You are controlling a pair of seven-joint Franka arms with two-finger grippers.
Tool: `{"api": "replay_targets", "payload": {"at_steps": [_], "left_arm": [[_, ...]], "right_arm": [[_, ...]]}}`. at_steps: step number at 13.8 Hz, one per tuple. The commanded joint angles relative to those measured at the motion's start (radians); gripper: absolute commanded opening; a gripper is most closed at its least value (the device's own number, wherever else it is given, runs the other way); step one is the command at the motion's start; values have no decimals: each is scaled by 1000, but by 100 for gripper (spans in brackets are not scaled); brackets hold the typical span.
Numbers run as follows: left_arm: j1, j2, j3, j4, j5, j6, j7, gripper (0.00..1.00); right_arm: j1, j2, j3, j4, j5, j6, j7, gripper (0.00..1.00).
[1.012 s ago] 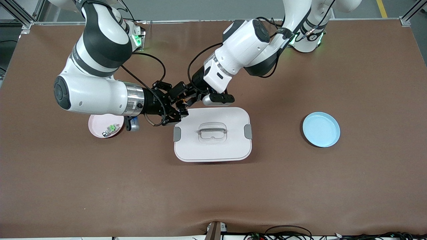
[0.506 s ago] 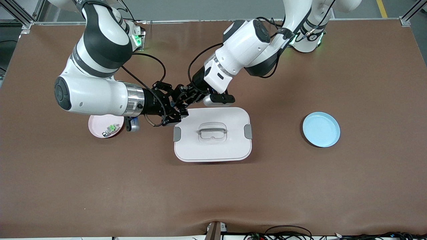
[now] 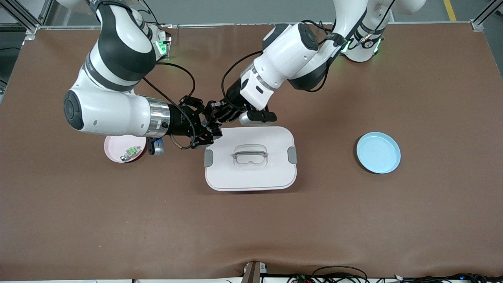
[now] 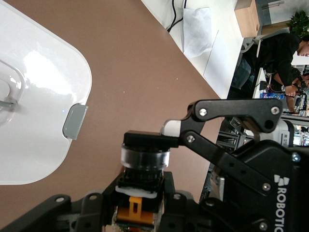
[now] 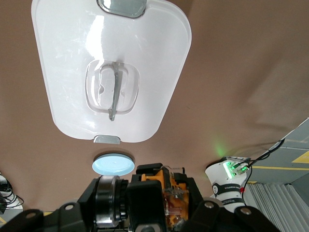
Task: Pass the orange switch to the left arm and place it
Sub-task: 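Close the left gripper on the switch held by the right gripper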
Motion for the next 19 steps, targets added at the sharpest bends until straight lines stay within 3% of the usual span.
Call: {"api": "replay_targets", "payload": {"at_steps": [1,2,3,12,19], "left_arm": [[-3,2,0,10,-9,6,-22,2],[-3,2,0,10,-9,6,-20,2],[-3,2,0,10,-9,7,-22,2],[1,-21,2,-2,-4,-4,-20,2],[23,-66,13,-18,-4,-82,-20,2]], "right_arm": [[7,23,-5,35,15,12,12,5],[7,26,-5,35,15,12,10,36],[7,27,-5,35,15,10,16,99],[8,28,-5,35,15,10,2,100],[13,34,-5,35,15,18,1,100]]}}
